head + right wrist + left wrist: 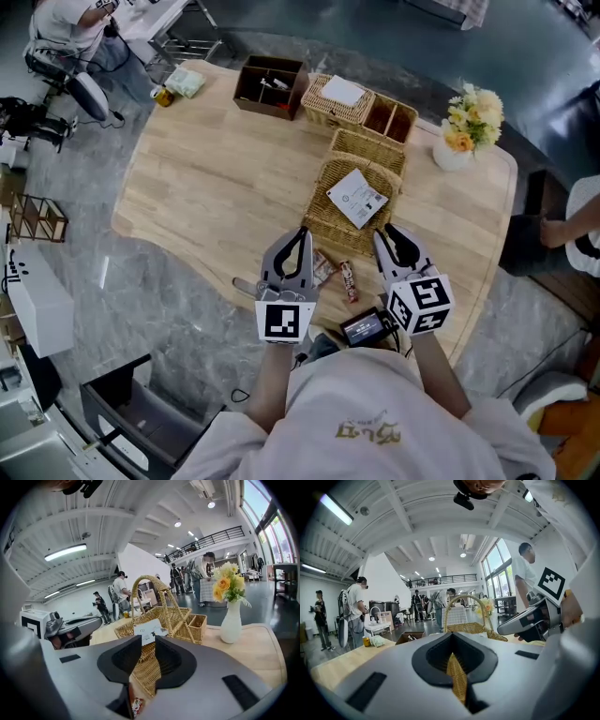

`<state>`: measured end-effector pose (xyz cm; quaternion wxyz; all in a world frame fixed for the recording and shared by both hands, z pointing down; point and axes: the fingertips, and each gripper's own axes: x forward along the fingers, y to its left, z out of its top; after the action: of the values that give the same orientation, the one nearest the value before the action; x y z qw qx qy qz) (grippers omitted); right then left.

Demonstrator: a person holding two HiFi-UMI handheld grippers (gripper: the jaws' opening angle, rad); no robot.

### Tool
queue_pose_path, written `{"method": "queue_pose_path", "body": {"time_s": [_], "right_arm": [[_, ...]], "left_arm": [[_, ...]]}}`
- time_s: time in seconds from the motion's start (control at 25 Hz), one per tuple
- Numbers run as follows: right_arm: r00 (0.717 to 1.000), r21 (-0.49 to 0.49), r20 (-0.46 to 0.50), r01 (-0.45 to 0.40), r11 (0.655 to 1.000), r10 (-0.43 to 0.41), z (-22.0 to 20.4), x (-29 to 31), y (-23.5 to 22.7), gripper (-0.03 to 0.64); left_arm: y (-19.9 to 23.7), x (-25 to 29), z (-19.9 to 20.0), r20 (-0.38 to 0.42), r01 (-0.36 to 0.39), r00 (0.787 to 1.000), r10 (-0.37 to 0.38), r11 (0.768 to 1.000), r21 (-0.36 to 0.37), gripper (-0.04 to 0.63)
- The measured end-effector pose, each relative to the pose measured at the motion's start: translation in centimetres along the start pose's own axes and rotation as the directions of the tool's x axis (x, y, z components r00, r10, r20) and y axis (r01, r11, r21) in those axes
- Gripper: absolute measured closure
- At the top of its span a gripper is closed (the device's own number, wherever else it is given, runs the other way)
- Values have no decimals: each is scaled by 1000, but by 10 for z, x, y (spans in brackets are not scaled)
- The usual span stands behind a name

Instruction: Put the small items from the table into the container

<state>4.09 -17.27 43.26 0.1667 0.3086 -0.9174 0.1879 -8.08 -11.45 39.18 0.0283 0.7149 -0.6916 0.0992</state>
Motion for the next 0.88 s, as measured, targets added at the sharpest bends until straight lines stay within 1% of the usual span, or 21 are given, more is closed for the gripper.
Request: {"method": "queue_pose_path", "body": {"time_s": [0.08,0.24,0.36,0.48,0.6,0.76,0.88], "right_arm": [[1000,-9,14,11,1000,-11,2,-4,0,532],[996,-44,75,49,998,-46,10,-14,0,532],[992,-64,119,55,996,-47,18,-22,4,534],[991,-104,127,60,993,-47,19,-29,10,536],[989,-136,131,80,988,-62,18,-37,12,554],[981,-144,178,97,985,-70,27,-55,18,571],[975,-146,217,89,985,-56,35,-72,26,592]], "left_arm": [[0,-3,3,7,-3,1000,3,1000,-9,601],[5,-10,9,21,-18,1000,18,1000,-14,601],[10,-16,14,32,-31,999,31,999,-13,601],[11,-23,21,53,-38,998,38,999,-5,601],[8,-30,29,79,-42,996,43,999,-14,601],[3,-40,38,103,-35,994,35,999,-8,601],[-4,-53,47,126,-25,992,24,1000,8,601]]}}
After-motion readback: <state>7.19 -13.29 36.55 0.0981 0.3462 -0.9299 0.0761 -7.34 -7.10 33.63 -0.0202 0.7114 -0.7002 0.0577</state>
